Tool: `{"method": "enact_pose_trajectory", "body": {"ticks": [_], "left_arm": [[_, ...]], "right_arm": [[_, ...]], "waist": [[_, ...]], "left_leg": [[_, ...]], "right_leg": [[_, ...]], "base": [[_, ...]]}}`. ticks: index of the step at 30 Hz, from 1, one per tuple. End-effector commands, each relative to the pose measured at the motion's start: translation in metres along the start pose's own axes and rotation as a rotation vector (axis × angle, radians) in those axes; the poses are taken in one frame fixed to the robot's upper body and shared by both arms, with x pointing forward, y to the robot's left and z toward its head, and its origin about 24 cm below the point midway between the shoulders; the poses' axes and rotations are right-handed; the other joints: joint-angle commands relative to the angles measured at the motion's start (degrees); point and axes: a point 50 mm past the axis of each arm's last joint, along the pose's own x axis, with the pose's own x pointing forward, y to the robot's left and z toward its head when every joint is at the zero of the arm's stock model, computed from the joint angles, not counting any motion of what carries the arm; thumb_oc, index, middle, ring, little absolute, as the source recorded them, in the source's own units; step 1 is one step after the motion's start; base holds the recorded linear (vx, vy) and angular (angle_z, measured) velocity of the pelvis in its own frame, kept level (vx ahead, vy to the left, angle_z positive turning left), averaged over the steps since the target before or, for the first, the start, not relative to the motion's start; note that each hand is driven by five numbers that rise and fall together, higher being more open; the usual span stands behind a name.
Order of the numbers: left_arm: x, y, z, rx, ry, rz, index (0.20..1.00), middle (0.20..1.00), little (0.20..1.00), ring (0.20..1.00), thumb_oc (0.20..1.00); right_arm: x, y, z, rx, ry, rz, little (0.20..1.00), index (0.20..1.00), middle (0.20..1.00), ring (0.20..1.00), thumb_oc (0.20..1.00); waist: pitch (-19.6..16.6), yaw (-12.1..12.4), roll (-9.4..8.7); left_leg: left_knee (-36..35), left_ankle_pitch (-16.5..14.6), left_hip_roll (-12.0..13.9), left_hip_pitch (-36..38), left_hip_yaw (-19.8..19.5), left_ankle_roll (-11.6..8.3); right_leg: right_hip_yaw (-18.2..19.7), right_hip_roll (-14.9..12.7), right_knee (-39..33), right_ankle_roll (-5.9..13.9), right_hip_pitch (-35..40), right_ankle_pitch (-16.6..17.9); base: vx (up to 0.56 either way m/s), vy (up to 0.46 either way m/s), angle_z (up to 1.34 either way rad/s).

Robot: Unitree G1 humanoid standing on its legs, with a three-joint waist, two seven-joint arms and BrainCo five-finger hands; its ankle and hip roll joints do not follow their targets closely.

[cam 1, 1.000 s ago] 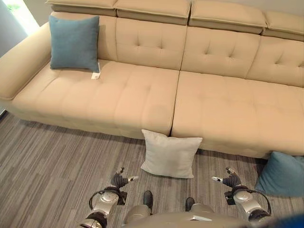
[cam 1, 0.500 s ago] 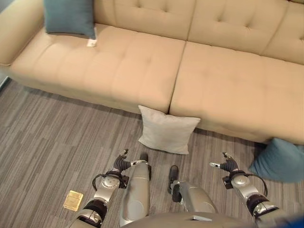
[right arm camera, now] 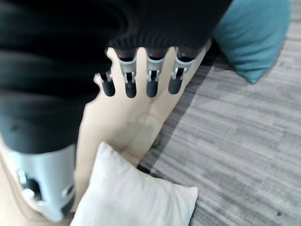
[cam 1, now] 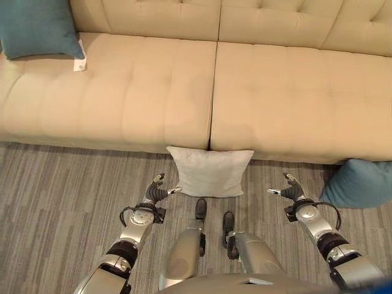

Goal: Pick up all the scattered cushions and arrange them neatly on the sofa.

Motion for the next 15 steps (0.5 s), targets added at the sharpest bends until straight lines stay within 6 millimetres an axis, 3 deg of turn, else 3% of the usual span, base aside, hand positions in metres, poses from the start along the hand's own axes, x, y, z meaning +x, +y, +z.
{"method": "enact_pose_trajectory", "body": {"ticks": [1, 6, 10, 14, 15], "left_arm": [[-0.007, 0.006, -0.004, -0.011, -0.025, 0.016, 1.000, 1.000, 1.000, 1.000, 1.000], [-0.003, 0.011, 0.003, -0.007, -0.047, 0.035, 1.000, 1.000, 1.000, 1.000, 1.000], [0.001, 0.008, 0.014, -0.011, -0.081, 0.035, 1.000, 1.000, 1.000, 1.000, 1.000], [0.009, 0.009, 0.041, -0.055, -0.167, 0.069, 1.000, 1.000, 1.000, 1.000, 1.000], [0.014, 0.012, 0.056, -0.068, -0.209, 0.097, 1.000, 1.000, 1.000, 1.000, 1.000]], "right_arm": [[-0.009, 0.005, -0.016, -0.026, 0.014, 0.009, 1.000, 1.000, 1.000, 1.000, 1.000], [-0.005, 0.004, -0.002, -0.020, -0.030, 0.004, 1.000, 1.000, 1.000, 1.000, 1.000], [-0.004, -0.001, 0.000, -0.006, -0.039, -0.016, 1.000, 1.000, 1.000, 1.000, 1.000], [0.002, -0.011, 0.020, 0.024, -0.100, -0.065, 1.000, 1.000, 1.000, 1.000, 1.000], [0.005, -0.016, 0.032, 0.049, -0.132, -0.093, 1.000, 1.000, 1.000, 1.000, 1.000]], "waist": [[-3.2, 0.9, -2.93], [-1.6, 0.6, -2.56], [-1.2, 0.2, -2.91], [0.2, 0.3, -2.36], [1.0, 0.2, -2.50]], "left_leg": [[5.6, -6.8, 1.9, -3.2, 1.1, -3.11], [5.1, -6.5, 2.2, -2.8, 0.9, -2.85], [5.6, -6.2, 0.7, -4.8, 0.2, -3.12], [7.9, -5.4, 1.2, -10.3, -0.5, -4.09], [9.3, -5.2, 1.5, -12.7, -0.8, -4.42]], "right_leg": [[1.3, -9.9, -2.0, 9.10, -1.6, 8.1], [1.5, -9.6, -0.8, 8.87, -4.7, 9.1], [3.3, -8.8, -4.2, 8.05, -4.8, 9.0], [1.3, -8.8, -1.9, 6.95, -9.8, 8.7], [0.6, -9.0, -0.7, 6.63, -12.0, 8.6]], "base": [[-0.02, 0.044, -0.13], [-0.02, 0.015, -0.38], [-0.02, -0.030, 0.01], [-0.07, -0.089, 0.28], [-0.04, -0.055, 0.12]]}}
